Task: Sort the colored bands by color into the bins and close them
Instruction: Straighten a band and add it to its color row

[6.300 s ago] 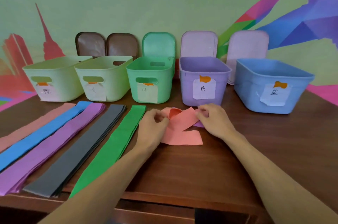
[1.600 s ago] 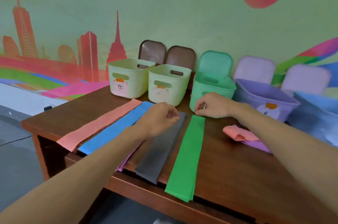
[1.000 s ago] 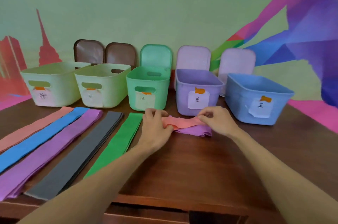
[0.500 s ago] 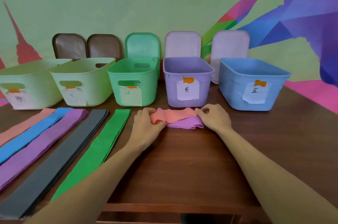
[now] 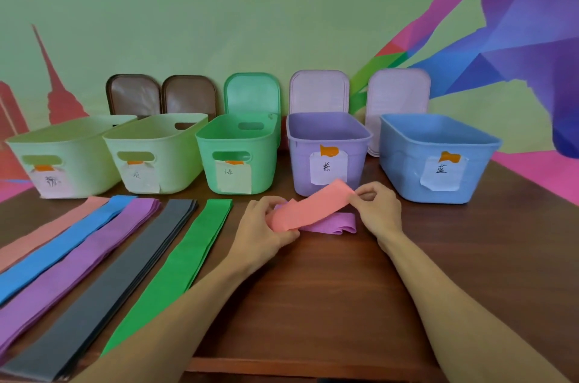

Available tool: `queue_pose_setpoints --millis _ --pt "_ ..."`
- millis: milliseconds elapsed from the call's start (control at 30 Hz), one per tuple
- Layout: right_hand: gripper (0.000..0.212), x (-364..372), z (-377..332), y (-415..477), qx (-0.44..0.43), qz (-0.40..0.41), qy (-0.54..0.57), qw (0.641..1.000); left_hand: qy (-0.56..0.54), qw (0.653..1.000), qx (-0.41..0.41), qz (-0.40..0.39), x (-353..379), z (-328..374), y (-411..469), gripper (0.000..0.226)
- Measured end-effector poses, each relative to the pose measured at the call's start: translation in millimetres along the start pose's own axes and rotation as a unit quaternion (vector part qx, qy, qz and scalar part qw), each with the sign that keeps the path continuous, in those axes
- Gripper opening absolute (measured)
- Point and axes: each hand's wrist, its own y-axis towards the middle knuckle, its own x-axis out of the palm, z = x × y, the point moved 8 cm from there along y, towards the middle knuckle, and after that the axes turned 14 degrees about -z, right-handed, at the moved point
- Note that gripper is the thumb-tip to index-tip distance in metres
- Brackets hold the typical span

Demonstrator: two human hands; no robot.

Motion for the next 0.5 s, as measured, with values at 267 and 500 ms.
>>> queue_pose_setpoints --millis 267,500 --pt "0.019 -15 -9 -2 -0.051 0.069 0.089 0.992 0.015 0.996 -0.025 -0.087 10 5 0 0.065" --pt "0.003 -28 9 -2 0.009 0.143 0.231 0.962 -0.002 0.992 -0.037 -0.118 13 -2 2 0.04"
